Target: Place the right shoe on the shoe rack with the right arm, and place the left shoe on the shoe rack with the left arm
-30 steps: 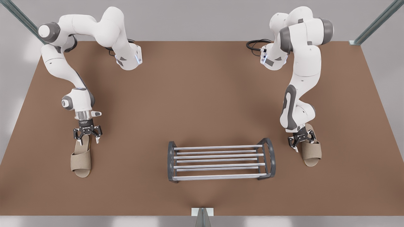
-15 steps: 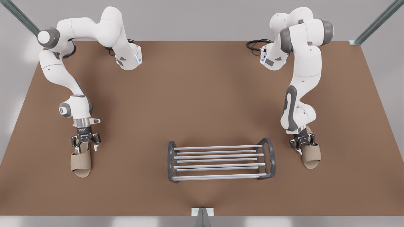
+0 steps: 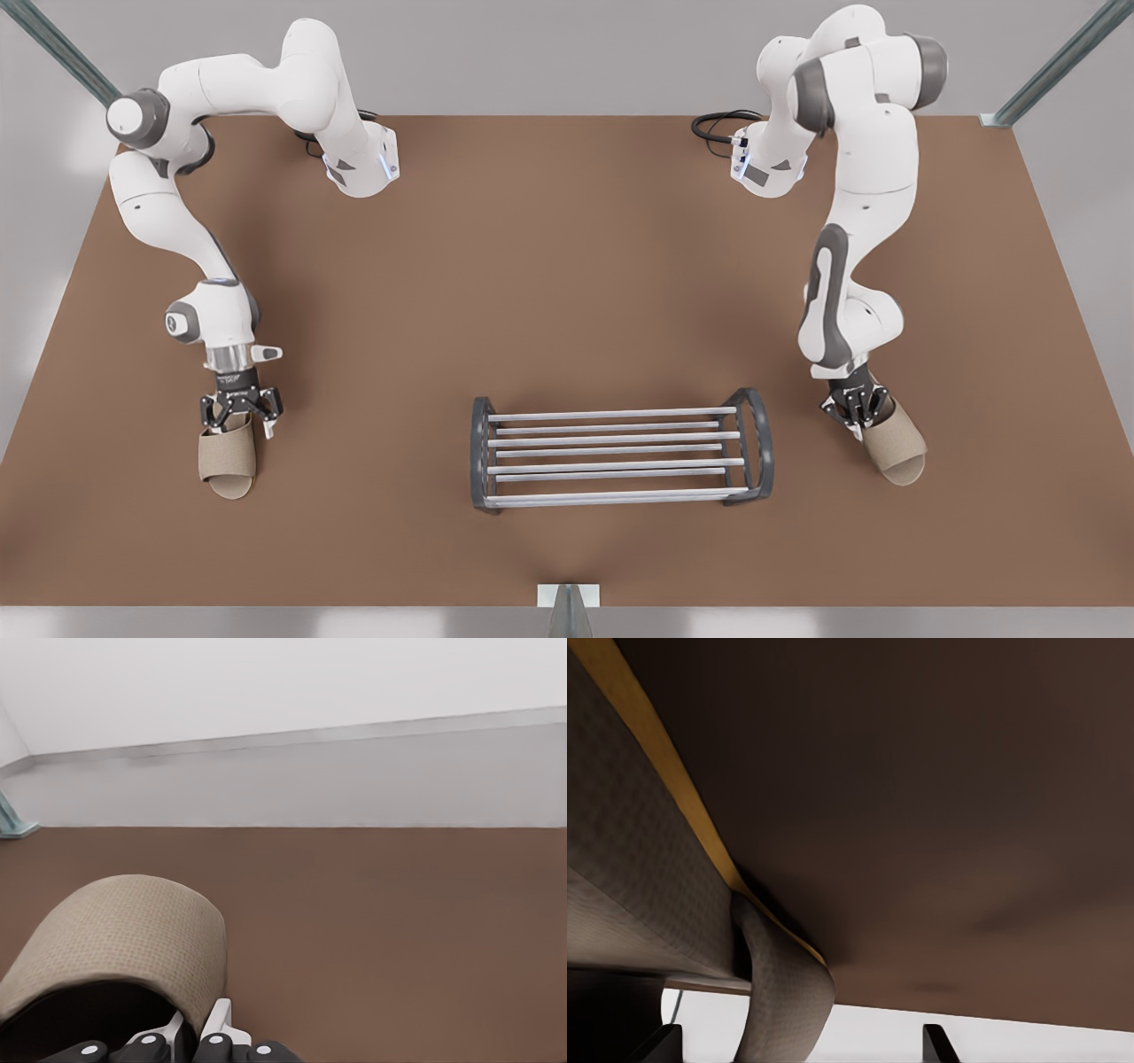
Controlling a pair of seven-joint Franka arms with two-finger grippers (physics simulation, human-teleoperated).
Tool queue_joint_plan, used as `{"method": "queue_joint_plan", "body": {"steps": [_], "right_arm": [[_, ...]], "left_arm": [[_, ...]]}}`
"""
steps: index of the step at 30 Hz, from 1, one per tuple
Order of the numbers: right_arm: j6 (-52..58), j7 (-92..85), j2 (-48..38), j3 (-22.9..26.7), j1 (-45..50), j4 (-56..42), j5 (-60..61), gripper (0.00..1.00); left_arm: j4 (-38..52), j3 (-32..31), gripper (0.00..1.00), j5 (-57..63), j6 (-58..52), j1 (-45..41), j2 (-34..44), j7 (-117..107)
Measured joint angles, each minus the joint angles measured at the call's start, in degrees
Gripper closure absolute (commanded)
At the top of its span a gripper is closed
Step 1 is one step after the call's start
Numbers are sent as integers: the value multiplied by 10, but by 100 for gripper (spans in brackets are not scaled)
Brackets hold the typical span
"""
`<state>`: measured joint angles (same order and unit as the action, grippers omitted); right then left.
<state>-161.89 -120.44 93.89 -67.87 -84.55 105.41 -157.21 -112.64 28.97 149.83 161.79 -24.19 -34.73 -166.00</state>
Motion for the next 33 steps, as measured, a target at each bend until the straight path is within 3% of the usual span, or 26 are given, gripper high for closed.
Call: {"method": "queue_joint_plan", "body": {"steps": [4,10,14,19,23,33], "right_arm": [[-6,4,0,0,22,-26,3,0],[-19,8,0,-1,46,-56,10,0],[-23,10,-2,-5,49,-63,16,19],[-26,13,-4,-10,48,-63,22,33],[-27,14,-6,-11,48,-63,29,39],[-29,16,2,-11,55,-66,32,34]], "left_arm": [[9,3,79,-3,40,0,71,0],[44,2,79,-44,179,-43,277,0],[55,1,79,-85,246,-115,339,0],[118,1,79,-150,284,-208,285,0],[142,1,79,-179,296,-263,238,0],[198,2,79,-216,296,-255,96,0]]}}
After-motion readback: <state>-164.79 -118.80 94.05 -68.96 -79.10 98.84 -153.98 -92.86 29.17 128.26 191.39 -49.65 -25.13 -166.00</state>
